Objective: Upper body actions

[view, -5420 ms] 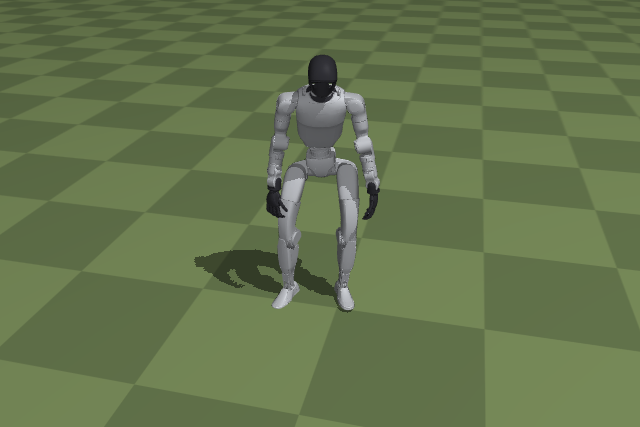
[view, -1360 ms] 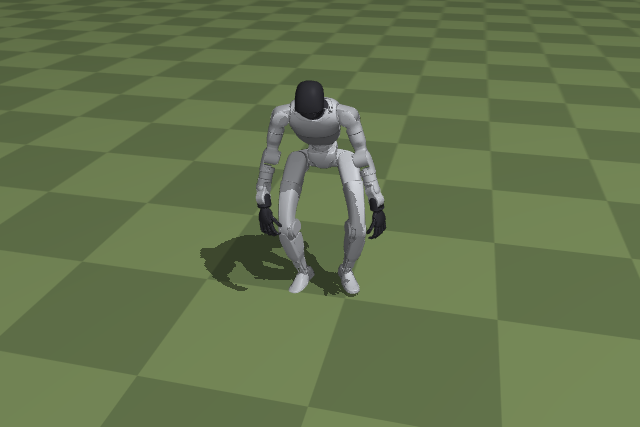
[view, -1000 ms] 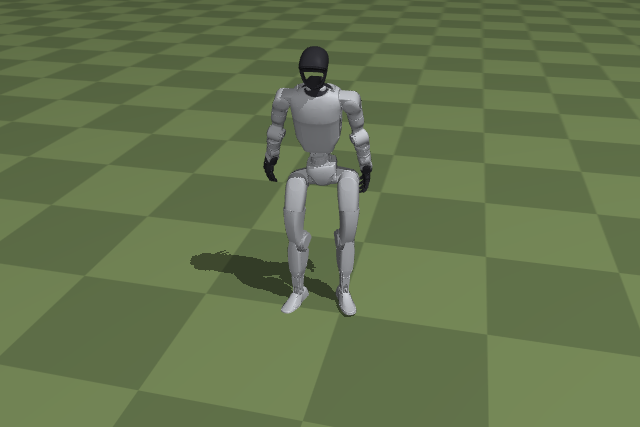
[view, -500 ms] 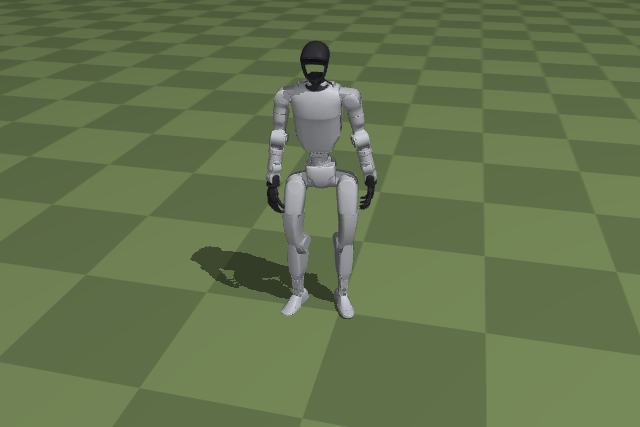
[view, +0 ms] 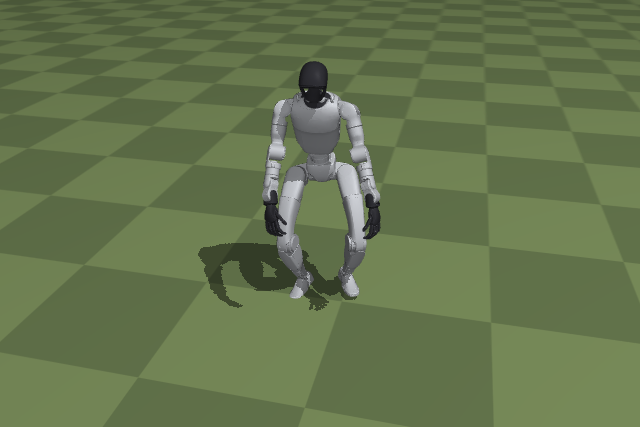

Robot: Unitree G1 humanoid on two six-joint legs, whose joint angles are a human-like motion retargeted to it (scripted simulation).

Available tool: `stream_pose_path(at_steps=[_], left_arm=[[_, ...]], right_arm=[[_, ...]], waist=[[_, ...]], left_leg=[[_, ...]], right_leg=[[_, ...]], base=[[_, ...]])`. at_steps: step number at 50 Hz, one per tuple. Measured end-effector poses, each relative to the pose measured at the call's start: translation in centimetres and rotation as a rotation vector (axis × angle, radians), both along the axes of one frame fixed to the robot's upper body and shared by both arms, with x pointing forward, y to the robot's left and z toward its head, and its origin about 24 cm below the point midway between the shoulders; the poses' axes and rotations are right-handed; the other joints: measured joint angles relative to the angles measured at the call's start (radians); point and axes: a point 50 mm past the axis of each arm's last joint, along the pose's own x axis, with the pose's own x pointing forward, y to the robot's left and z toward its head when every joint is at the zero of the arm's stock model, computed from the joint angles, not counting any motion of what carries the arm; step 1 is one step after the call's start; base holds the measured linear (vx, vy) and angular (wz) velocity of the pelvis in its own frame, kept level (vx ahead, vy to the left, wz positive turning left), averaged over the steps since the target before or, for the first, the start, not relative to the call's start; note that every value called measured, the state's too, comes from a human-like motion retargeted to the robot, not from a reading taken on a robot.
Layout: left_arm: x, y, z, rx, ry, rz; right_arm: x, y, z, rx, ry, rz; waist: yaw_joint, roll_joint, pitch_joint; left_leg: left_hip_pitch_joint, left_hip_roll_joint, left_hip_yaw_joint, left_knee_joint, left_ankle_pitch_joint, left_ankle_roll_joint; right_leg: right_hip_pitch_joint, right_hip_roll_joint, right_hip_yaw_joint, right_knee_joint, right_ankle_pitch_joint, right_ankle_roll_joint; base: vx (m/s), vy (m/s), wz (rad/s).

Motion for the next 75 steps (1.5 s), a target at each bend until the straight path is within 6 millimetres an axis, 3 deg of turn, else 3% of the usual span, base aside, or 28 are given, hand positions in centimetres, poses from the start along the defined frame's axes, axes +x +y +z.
stream_pose_path(at_steps=[4, 9, 16, 20, 25, 29, 32, 35, 37, 38, 40, 41, 43, 45, 47, 50, 55, 57, 61, 65, 69, 75], left_arm=[[2.0, 0.1, 3.7, 0.018, -0.106, 0.012], [2.5, -0.3, 4.6, 0.008, -0.126, -0.010], [0.8, 0.0, 1.4, -0.002, -0.039, -0.049], [-1.8, 0.0, -2.6, -0.047, 0.040, -0.017], [-8.2, -1.3, -10.2, -0.115, 0.254, 0.004], [-17.0, -2.4, -16.3, -0.159, 0.500, 0.035], [-25.0, -3.5, -19.4, -0.158, 0.693, 0.222], [-32.9, -5.0, -20.8, -0.169, 0.904, 0.418], [-36.9, -5.9, -20.8, -0.208, 1.032, 0.503], [-38.3, -6.5, -20.7, -0.239, 1.084, 0.541], [-40.4, -7.9, -20.6, -0.322, 1.148, 0.601], [-41.0, -8.3, -20.5, -0.374, 1.152, 0.634], [-42.0, -8.8, -20.4, -0.473, 1.139, 0.686], [-42.7, -9.0, -20.3, -0.535, 1.132, 0.705], [-43.2, -9.1, -20.2, -0.573, 1.154, 0.697], [-42.9, -8.3, -20.2, -0.554, 1.157, 0.656], [-39.2, -5.9, -20.5, -0.464, 1.072, 0.558], [-37.0, -5.3, -20.6, -0.437, 1.023, 0.515], [-32.3, -4.4, -20.5, -0.387, 0.915, 0.424], [-26.1, -3.4, -19.3, -0.315, 0.798, 0.334], [-19.0, -2.4, -16.9, -0.201, 0.632, 0.193], [-10.2, -1.8, -11.9, -0.078, 0.402, 0.018]], right_arm=[[2.0, 1.2, 3.8, -0.013, -0.115, 0.034], [2.4, 1.7, 4.7, -0.040, -0.152, 0.052], [0.7, 1.4, 1.2, -0.078, -0.083, 0.067], [-1.8, 0.4, -2.8, -0.117, 0.008, 0.062], [-7.8, -1.6, -9.8, -0.174, 0.204, -0.019], [-15.9, -3.3, -15.6, -0.218, 0.459, -0.108], [-23.1, -4.3, -18.7, -0.284, 0.679, -0.134], [-30.2, -5.0, -20.3, -0.355, 0.860, -0.168], [-34.3, -5.6, -20.7, -0.378, 0.987, -0.207], [-35.9, -5.8, -20.7, -0.378, 1.057, -0.232], [-38.9, -6.0, -20.5, -0.352, 1.205, -0.299], [-39.9, -6.0, -20.4, -0.315, 1.269, -0.344], [-41.5, -5.8, -20.3, -0.197, 1.364, -0.451], [-42.3, -5.5, -20.2, -0.077, 1.405, -0.548], [-42.3, -5.1, -20.3, 0.049, 1.415, -0.661], [-40.9, -4.8, -20.5, 0.078, 1.362, -0.708], [-36.0, -5.5, -20.7, -0.079, 1.209, -0.500], [-33.4, -5.6, -20.6, -0.176, 1.148, -0.363], [-28.1, -5.1, -20.0, -0.286, 1.022, -0.152], [-21.7, -3.2, -18.4, -0.291, 0.854, -0.030], [-15.3, -0.4, -15.6, -0.202, 0.649, 0.079], [-8.5, 2.8, -10.6, -0.164, 0.463, 0.206]], waist=[[0.003, -0.011, 0.023], [0.008, -0.019, 0.067], [0.008, 0.002, 0.068], [0.006, 0.008, 0.063], [0.020, 0.012, 0.044], [0.028, 0.017, 0.021], [0.022, 0.027, 0.000], [-0.017, 0.044, -0.047], [-0.041, 0.050, -0.088], [-0.047, 0.045, -0.100], [-0.046, 0.038, -0.099], [0.028, 0.031, -0.093], [0.122, 0.029, -0.085], [0.132, 0.033, -0.092], [0.063, 0.043, -0.109], [-0.028, 0.051, -0.109], [-0.079, 0.047, -0.091], [-0.016, 0.044, -0.097], [-0.004, 0.045, -0.097], [0.006, 0.026, -0.094], [0.017, 0.009, -0.076], [-0.002, -0.014, -0.065]], left_leg=[[-0.115, 0.036, 0.010, 0.158, -0.058, 0.023], [-0.134, 0.058, 0.012, 0.260, -0.107, 0.042], [-0.029, 0.041, 0.010, 0.105, -0.053, 0.017], [0.127, 0.000, 0.030, -0.170, 0.072, -0.008], [0.381, -0.077, 0.070, -0.636, 0.294, -0.025], [0.595, -0.130, 0.076, -0.945, 0.425, -0.040], [0.739, -0.158, 0.078, -1.109, 0.483, -0.038], [0.823, -0.190, 0.066, -1.218, 0.528, -0.024], [0.838, -0.183, 0.117, -1.233, 0.529, -0.044], [0.817, -0.189, 0.067, -1.217, 0.521, -0.039], [0.799, -0.190, 0.043, -1.185, 0.509, -0.038], [0.820, -0.176, 0.116, -1.191, 0.500, -0.039], [0.855, -0.157, 0.209, -1.203, 0.488, -0.043], [0.865, -0.152, 0.223, -1.210, 0.485, -0.046], [0.859, -0.165, 0.164, -1.210, 0.489, -0.040], [0.851, -0.181, 0.072, -1.200, 0.495, -0.032], [0.863, -0.202, 0.004, -1.185, 0.496, -0.020], [0.870, -0.188, 0.065, -1.177, 0.483, -0.023], [0.863, -0.189, 0.065, -1.154, 0.470, -0.020], [0.761, -0.155, 0.084, -1.008, 0.411, -0.036], [0.560, -0.094, 0.048, -0.696, 0.277, -0.055], [0.303, -0.029, 0.053, -0.264, 0.084, -0.055]], right_leg=[[-0.136, 0.014, 0.001, 0.164, -0.062, -0.024], [-0.166, 0.013, 0.006, 0.259, -0.097, -0.042], [-0.046, 0.015, 0.000, 0.097, -0.028, -0.029], [0.118, 0.011, -0.014, -0.178, 0.097, -0.024], [0.371, 0.017, -0.062, -0.616, 0.309, -0.030], [0.577, 0.037, -0.096, -0.882, 0.425, -0.023], [0.712, 0.066, -0.118, -1.019, 0.472, -0.035], [0.804, 0.094, -0.157, -1.112, 0.498, -0.046], [0.802, 0.092, -0.195, -1.103, 0.481, -0.043], [0.782, 0.082, -0.159, -1.083, 0.471, -0.041], [0.789, 0.082, -0.154, -1.077, 0.458, -0.046], [0.764, 0.086, -0.094, -1.044, 0.449, -0.038], [0.732, 0.089, -0.017, -0.995, 0.434, -0.019], [0.732, 0.095, 0.003, -0.994, 0.431, -0.015], [0.761, 0.101, -0.050, -1.031, 0.445, -0.030], [0.803, 0.098, -0.146, -1.067, 0.460, -0.042], [0.838, 0.096, -0.209, -1.067, 0.457, -0.057], [0.828, 0.095, -0.136, -1.040, 0.436, -0.043], [0.808, 0.097, -0.113, -0.991, 0.409, -0.043], [0.712, 0.062, -0.100, -0.868, 0.363, -0.024], [0.555, 0.015, -0.082, -0.651, 0.274, 0.014], [0.273, -0.031, 0.006, -0.252, 0.115, 0.031]], base=[[-0.18, -0.02, -0.19], [-0.01, 0.00, -0.02], [0.03, 0.03, -0.04], [0.09, 0.04, -0.06], [0.17, -0.02, -0.11], [0.33, -0.13, -0.09], [0.35, -0.02, -0.11], [0.41, 0.09, 0.18], [0.27, 0.07, 0.29], [0.12, 0.04, 0.21], [0.05, 0.01, -0.45], [0.01, 0.00, -2.21], [0.00, 0.02, -2.36], [0.05, 0.05, -0.33], [0.14, 0.05, 1.40], [0.07, 0.00, 1.40], [0.02, 0.00, 0.59], [0.00, 0.03, -0.84], [-0.02, 0.01, -0.11], [-0.20, -0.01, -0.06], [-0.24, -0.07, 0.12], [-0.16, 0.09, -0.07]])
